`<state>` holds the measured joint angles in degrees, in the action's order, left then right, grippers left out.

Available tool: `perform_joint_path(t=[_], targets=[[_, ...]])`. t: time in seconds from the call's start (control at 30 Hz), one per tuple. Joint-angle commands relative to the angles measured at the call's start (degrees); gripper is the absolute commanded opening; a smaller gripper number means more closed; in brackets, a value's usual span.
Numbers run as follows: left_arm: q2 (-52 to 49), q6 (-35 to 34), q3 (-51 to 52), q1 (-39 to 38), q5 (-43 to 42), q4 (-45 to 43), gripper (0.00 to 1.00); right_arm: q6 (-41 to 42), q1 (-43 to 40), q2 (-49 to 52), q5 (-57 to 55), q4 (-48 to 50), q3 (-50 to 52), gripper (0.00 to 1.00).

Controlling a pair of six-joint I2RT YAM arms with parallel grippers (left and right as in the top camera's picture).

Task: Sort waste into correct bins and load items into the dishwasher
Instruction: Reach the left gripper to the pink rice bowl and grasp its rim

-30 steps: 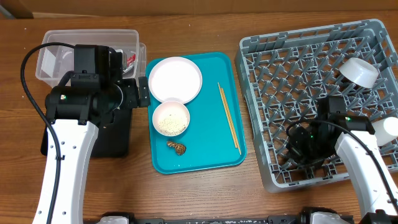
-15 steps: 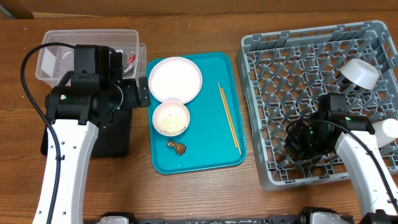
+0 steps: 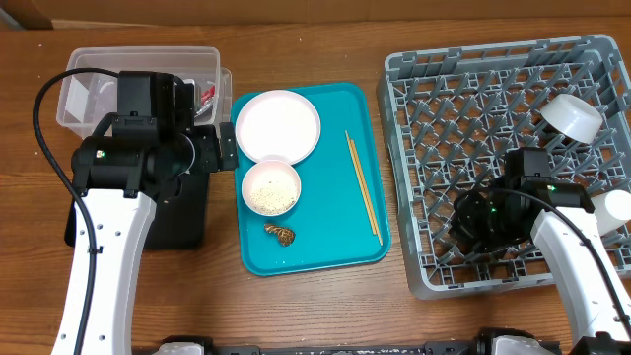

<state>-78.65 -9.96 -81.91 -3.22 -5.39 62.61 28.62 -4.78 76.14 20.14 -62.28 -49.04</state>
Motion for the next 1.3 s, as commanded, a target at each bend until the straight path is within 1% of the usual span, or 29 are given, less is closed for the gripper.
perform_joint_path(t=[0.0,0.07,0.17,0.23,0.3,0.33,0.37,0.4,0.43,0.47,0.5,0.53,0.6,0.67,0.73,0.77,0.83,0.87,1.03,1.27], targets=[[-0.09,0.09,-0.44,0.20,-0.81,0.15,1.00,-3.50,0.33,-0.55,0.31,0.07,0.24,0.04],[-0.09,0.11,-0.44,0.20,-0.79,0.17,1.00,-6.21,0.33,-0.83,-0.42,0.02,-0.48,0.04],[-0.09,0.11,-0.44,0.20,-0.79,0.22,1.00,-9.55,0.33,-1.60,-1.79,-1.07,-4.33,0.04],[-0.09,0.11,-0.44,0.20,-0.79,0.37,1.00,-10.80,0.33,-2.01,-3.74,-2.69,-9.01,0.04],[-0.09,0.11,-0.44,0.20,-0.81,0.44,1.00,-13.92,0.33,-2.16,-4.00,-4.31,-14.95,0.05],[-0.09,0.09,-0.44,0.20,-0.81,0.44,1.00,-15.13,0.33,-2.16,-3.98,-4.87,-17.35,0.07],[-0.09,0.09,-0.44,0.20,-0.83,0.42,1.00,-17.27,0.33,-2.16,-3.45,-5.29,-19.91,0.11],[-0.09,0.09,-0.44,0.20,-0.87,0.42,1.00,-19.69,0.33,-2.16,-2.32,-5.40,-21.77,0.19],[-0.09,0.09,-0.44,0.20,-1.22,0.42,1.00,-22.58,0.33,-2.16,0.28,-5.44,-23.58,0.43],[-0.09,0.07,-0.44,0.20,-1.95,0.42,1.00,-23.67,0.33,-2.16,2.89,-5.57,-24.94,0.79],[-0.09,0.09,-0.44,0.20,-2.97,0.42,1.00,-24.13,0.33,-2.16,4.92,-5.62,-25.75,0.92],[-0.09,0.09,-0.44,0.20,-4.28,0.42,1.00,-24.90,0.33,-2.16,5.62,-5.60,-26.16,0.97],[-0.09,0.09,-0.44,0.20,-5.97,0.33,1.00,-26.58,0.31,-2.14,4.55,-5.70,-26.32,0.97],[-0.09,0.04,-0.44,0.02,-6.32,0.15,1.00,-25.70,0.15,-2.12,-1.29,-6.45,-26.32,0.97],[-0.20,0.07,-0.44,-0.79,-5.99,0.13,1.00,-19.54,0.15,-2.14,-10.95,-7.56,-26.32,1.00],[-0.42,0.09,-0.44,-1.53,-5.97,0.11,1.00,-16.09,0.15,-2.14,-16.06,-8.39,-26.32,1.00],[-1.25,0.04,-0.44,-3.32,-5.42,0.11,1.00,-12.17,0.15,-2.14,-22.18,-9.77,-26.32,1.00],[-1.95,-0.46,-0.44,-4.52,-4.35,0.13,1.00,-11.56,0.15,-2.14,-23.78,-10.36,-26.32,1.00],[-7.56,-4.35,-0.44,-11.30,0.52,0.13,1.00,-11.63,0.15,-2.14,-23.91,-10.73,-26.32,1.00],[-18.64,-6.95,-0.44,-19.58,1.99,-1.11,1.00,-11.65,0.15,-2.12,-21.77,-10.32,-26.29,1.00]])
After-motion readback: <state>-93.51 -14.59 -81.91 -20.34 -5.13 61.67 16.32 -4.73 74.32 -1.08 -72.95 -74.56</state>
